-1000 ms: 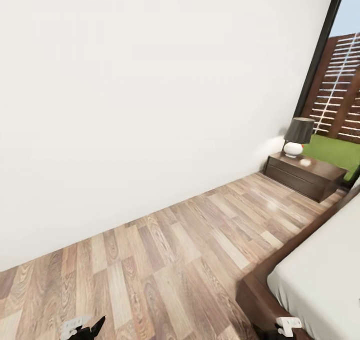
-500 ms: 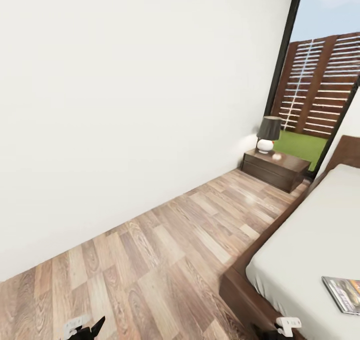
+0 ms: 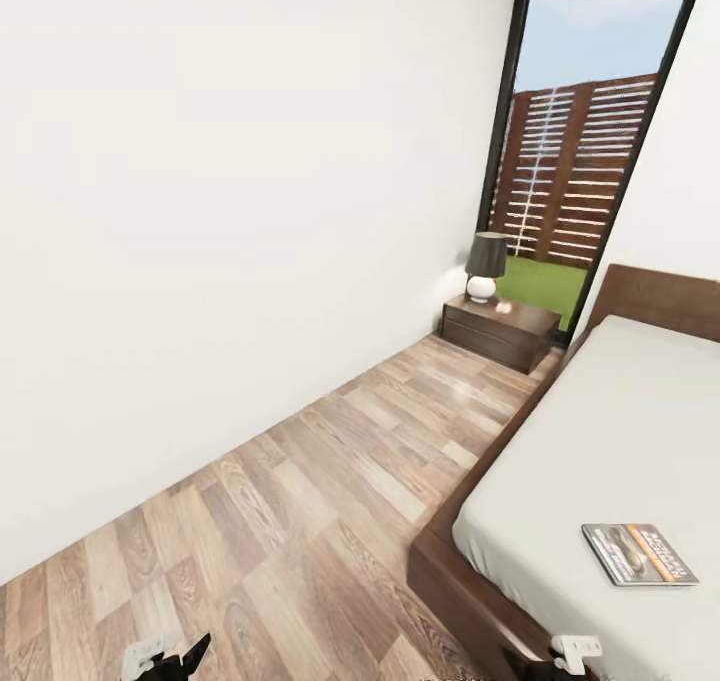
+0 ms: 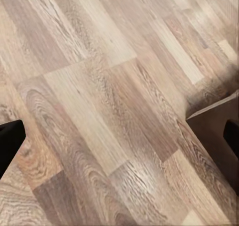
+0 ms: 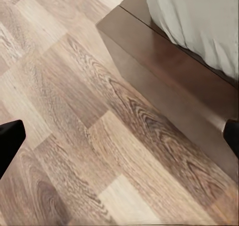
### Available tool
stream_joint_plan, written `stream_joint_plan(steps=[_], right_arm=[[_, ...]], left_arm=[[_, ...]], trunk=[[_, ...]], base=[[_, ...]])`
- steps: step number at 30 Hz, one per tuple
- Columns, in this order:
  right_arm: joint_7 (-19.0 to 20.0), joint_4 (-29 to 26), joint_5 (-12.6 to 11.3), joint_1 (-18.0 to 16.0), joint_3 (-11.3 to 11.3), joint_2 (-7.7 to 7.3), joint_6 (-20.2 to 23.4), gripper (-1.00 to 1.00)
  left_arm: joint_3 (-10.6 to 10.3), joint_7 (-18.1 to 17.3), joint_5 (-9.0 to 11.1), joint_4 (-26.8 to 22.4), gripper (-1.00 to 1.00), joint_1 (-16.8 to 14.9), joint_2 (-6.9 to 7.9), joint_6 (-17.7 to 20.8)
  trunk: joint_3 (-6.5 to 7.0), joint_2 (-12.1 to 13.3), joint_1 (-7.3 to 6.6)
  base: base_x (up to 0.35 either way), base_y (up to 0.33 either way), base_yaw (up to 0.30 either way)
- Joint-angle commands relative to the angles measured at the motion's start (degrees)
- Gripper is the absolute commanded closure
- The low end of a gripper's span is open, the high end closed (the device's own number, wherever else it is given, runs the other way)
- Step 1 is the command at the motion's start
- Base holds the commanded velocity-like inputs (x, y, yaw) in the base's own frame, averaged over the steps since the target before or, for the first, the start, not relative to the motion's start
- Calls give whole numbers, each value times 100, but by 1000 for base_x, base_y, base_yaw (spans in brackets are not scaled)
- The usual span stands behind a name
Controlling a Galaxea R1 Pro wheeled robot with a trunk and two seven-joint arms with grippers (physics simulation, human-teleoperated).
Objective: In the bedroom, move the book from the bed onto either nightstand, and place the two sandals side by side next to the bed.
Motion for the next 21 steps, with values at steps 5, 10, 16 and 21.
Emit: stream_joint_plan(steps=[5, 10, 16, 21], right_arm=[[41, 25, -61, -11, 47, 4, -24, -100], [40, 25, -61, -11, 48, 5, -24, -100], [41, 25, -61, -11, 47, 5, -24, -100], [41, 25, -61, -11, 48, 5, -24, -100]], left_arm=[[46, -20, -61, 3, -100, -4, 0, -35], [46, -20, -61, 2, -100, -4, 0, -35], [46, -20, -61, 2, -100, -4, 0, -35], [46, -20, -61, 4, -100, -4, 0, -35]], trunk=[[85, 199, -111], [174, 399, -221], [282, 640, -352], [372, 840, -462]], base=[[0, 0, -281], [0, 0, -281], [0, 0, -281], [0, 0, -281]])
